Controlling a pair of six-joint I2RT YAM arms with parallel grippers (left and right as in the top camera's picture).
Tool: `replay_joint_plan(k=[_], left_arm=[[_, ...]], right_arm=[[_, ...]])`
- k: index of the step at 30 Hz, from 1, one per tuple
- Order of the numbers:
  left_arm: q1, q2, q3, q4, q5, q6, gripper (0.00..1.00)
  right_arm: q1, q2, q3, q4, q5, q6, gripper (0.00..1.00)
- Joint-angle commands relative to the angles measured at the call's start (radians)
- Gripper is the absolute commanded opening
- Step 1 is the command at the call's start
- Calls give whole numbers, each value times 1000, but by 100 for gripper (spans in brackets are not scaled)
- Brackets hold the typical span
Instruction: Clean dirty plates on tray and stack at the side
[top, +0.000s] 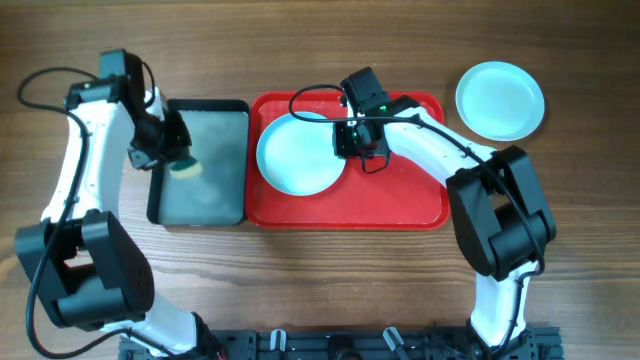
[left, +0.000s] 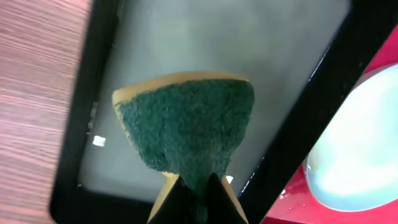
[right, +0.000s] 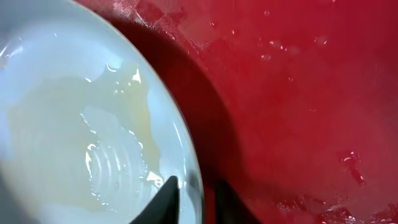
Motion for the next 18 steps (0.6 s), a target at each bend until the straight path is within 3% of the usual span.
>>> replay_joint_plan(k=[1, 4, 7, 12, 18], left_arm=[[-6, -2, -47, 63, 149, 44, 6], [-5, -66, -47, 107, 315, 116, 7], [-5, -168, -47, 130, 323, 111, 7], [-5, -285, -47, 55, 45, -50, 6], [-5, -284, -86, 48, 37, -48, 6]], right_arm=[[4, 19, -13, 4, 13, -5, 4], [-15, 1, 20, 2, 17, -55, 4], [-35, -65, 103, -83, 135, -69, 4], [18, -228, 238, -103, 356, -191, 4], [205, -209, 253, 92, 504, -242, 4]])
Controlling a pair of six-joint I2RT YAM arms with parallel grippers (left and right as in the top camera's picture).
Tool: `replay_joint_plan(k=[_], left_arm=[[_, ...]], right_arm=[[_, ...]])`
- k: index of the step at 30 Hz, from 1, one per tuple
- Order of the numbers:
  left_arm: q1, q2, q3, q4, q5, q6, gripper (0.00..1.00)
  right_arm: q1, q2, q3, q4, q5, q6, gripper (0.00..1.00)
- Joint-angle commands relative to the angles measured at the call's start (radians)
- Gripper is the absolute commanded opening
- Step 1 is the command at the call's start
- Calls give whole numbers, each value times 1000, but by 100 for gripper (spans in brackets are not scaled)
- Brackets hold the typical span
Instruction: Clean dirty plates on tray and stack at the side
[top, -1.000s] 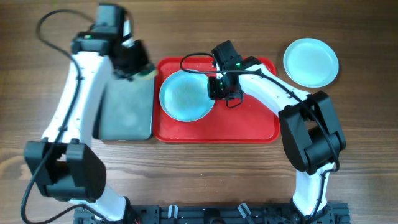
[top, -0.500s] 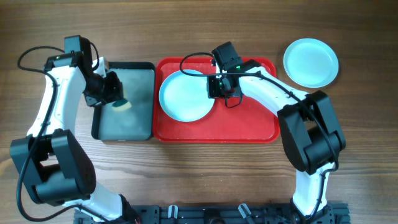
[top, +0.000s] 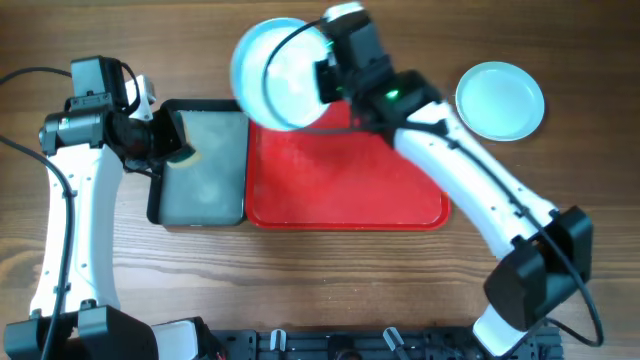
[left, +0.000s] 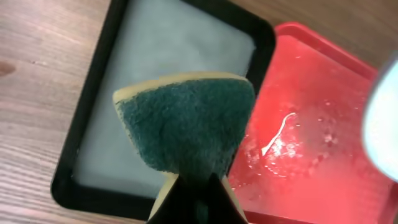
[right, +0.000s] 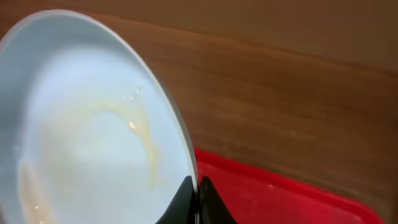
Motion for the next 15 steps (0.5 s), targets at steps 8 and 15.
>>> replay_joint_plan(k=[8, 15], left_arm=[[-4, -2, -36, 4, -25, -16, 6], [-4, -2, -36, 16, -25, -16, 7]], right_arm=[[261, 161, -3, 388, 349, -477, 4], [335, 161, -3, 671, 378, -983, 4]])
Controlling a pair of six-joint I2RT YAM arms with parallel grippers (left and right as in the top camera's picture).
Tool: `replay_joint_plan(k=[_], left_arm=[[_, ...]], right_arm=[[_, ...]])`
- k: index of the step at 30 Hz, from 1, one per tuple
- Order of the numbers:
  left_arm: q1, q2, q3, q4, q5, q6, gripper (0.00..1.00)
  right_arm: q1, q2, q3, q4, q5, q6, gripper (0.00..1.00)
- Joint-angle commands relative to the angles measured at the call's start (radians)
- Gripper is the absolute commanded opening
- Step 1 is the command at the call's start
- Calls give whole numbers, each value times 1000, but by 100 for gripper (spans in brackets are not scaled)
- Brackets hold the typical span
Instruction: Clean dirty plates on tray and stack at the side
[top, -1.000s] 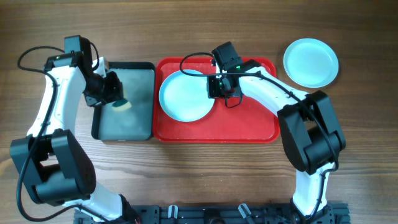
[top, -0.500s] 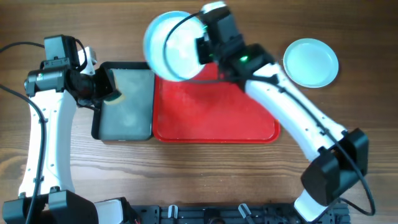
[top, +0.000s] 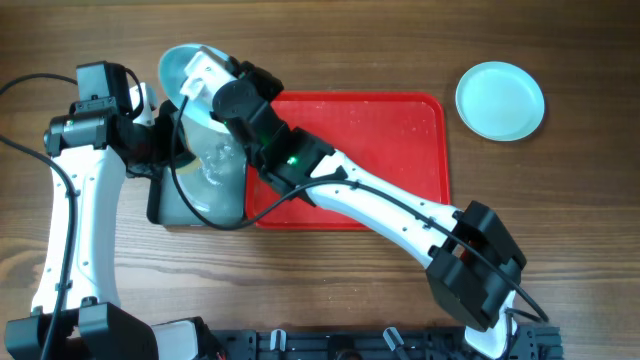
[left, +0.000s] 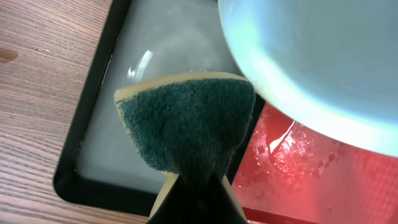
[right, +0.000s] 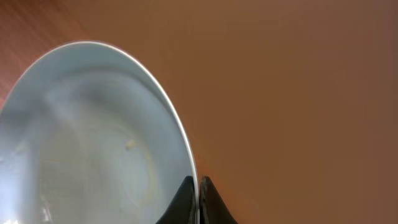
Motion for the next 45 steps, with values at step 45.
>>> replay_joint_plan(k=[45], left_arm=[[-5, 4, -6, 61, -13, 29, 4]], right_arm=[[-362, -25, 7, -359, -592, 920, 4]])
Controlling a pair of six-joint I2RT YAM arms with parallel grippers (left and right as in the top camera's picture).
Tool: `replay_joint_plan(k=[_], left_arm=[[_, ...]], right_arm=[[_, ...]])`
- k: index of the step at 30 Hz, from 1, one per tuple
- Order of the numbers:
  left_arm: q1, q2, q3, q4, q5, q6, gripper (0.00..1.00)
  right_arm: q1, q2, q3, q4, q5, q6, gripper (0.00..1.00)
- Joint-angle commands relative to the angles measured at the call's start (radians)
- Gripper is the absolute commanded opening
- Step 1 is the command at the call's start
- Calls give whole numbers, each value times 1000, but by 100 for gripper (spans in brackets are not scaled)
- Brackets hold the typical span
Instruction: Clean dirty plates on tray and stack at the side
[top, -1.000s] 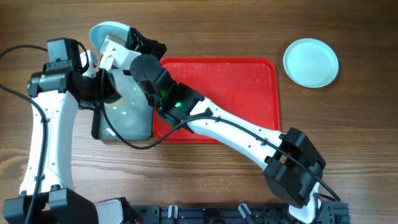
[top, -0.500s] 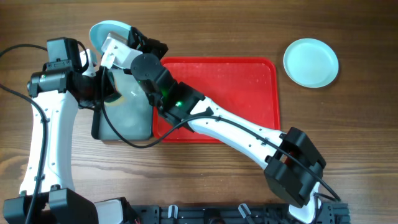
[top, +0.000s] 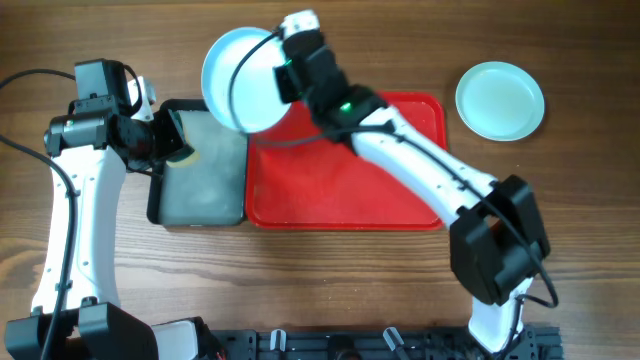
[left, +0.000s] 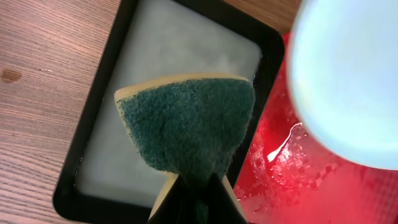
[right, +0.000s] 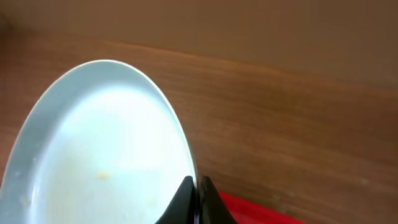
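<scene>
My right gripper (right: 198, 186) is shut on the rim of a pale blue plate (top: 240, 80), holding it in the air above the gap between the black basin (top: 200, 200) and the red tray (top: 400, 205). The plate (right: 99, 155) carries faint yellowish specks. My left gripper (left: 198, 186) is shut on a yellow sponge with a green scouring face (left: 186, 130), over the black basin's left side (left: 93, 124). The held sponge (top: 180, 152) sits just left of the plate. A second pale blue plate (top: 500, 100) lies on the table at the far right.
The black basin holds cloudy water (left: 174, 62). The red tray (left: 298, 180) is wet, with nothing on it. Bare wooden table (top: 330, 290) lies in front of both trays. The right arm (top: 420, 160) stretches diagonally over the red tray.
The right gripper has carried the plate from over the black basin, tipped down close to the sponge, to a place further right and higher, at the basin's right edge. The left gripper stayed.
The plate first lay on the red tray with my right gripper at its rim, the sponge over the basin. It was then lifted above the tray's back left, then tilted over the basin beside the sponge, and now hangs higher at the basin's right.
</scene>
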Motion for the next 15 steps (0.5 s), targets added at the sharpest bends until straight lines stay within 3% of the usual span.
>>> replay_joint_plan(k=[1, 7, 11, 15], left_arm=[[-5, 8, -6, 19, -9, 64, 4], [-30, 57, -6, 156, -8, 261, 4], [-91, 156, -6, 185, -10, 295, 4], [-129, 269, -6, 219, -10, 313, 4]], right_arm=[[-102, -41, 6, -59, -214, 93, 4], [-370, -89, 6, -250, -229, 48, 4], [-606, -88, 5, -387, -229, 48, 5], [-805, -83, 3, -420, -228, 48, 4]])
